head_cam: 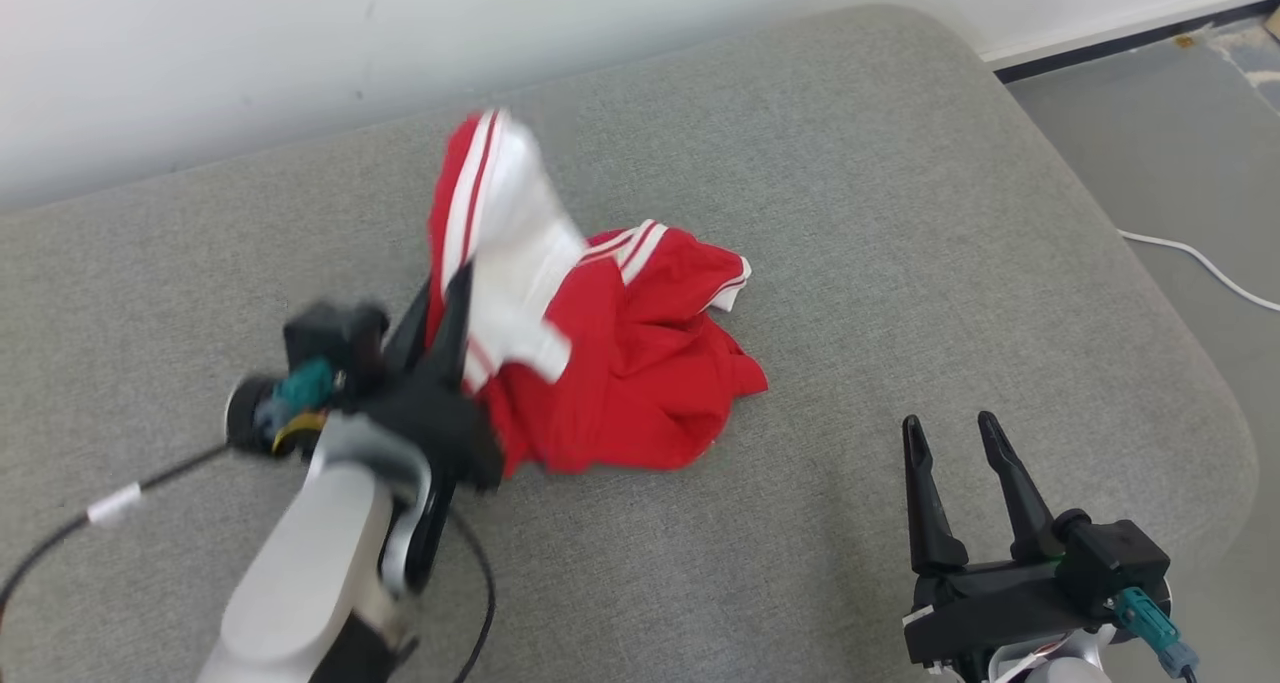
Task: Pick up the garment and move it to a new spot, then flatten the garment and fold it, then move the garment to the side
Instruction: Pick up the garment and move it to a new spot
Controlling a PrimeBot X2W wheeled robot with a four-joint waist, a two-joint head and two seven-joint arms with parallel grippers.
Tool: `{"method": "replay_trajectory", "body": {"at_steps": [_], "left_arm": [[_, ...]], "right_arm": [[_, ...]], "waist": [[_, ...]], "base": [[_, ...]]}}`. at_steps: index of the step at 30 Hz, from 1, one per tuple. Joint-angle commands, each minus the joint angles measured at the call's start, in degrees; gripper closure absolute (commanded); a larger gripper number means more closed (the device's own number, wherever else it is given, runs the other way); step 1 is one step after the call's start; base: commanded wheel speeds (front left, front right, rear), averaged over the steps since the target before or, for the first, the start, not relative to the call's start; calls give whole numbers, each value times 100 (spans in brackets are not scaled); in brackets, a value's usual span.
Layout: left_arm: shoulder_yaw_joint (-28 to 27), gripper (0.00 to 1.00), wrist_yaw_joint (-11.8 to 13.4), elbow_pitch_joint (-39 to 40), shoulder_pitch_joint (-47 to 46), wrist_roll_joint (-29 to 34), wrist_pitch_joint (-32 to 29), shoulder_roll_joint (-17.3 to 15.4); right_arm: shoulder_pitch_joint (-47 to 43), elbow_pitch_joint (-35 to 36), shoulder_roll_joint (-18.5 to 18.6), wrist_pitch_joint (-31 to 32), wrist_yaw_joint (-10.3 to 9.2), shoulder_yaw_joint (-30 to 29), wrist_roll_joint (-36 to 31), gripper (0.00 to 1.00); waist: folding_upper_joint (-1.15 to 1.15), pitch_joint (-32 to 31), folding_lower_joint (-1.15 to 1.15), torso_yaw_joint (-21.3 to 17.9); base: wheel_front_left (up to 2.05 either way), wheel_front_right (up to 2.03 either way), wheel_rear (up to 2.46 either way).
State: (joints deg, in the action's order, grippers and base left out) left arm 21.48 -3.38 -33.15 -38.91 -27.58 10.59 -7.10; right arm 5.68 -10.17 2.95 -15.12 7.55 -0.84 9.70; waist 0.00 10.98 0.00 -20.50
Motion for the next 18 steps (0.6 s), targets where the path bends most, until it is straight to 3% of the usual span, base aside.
{"method": "replay_trajectory", "body": {"at_steps": [1,3,4,5,11,18], "left_arm": [[-13,100,45,-113,283,8,76,-107],[22,100,81,-267,513,69,132,-204],[48,44,100,-323,595,126,173,-239],[69,0,123,-363,652,157,213,-255],[-59,0,146,-193,820,161,418,-254],[-455,0,324,885,1258,387,459,-441]], "right_arm": [[-5,-5,-14,-6,-12,-21,-39,0],[-14,-8,-16,-5,-12,-40,-76,0],[-24,-8,-16,-6,-12,-47,-93,0],[-29,-13,-16,-6,-12,-58,-101,0],[-65,11,-14,-5,-12,-92,-167,0],[-233,65,-15,-6,-12,-214,-237,0]], "waist": [[0,-1,0,51],[0,-9,0,122],[0,-9,0,170],[0,-21,0,215],[0,-147,0,458],[0,-479,0,864]], "base": [[0,0,0],[0,0,0],[0,0,0],[0,0,0],[0,0,0],[0,0,0]]}}
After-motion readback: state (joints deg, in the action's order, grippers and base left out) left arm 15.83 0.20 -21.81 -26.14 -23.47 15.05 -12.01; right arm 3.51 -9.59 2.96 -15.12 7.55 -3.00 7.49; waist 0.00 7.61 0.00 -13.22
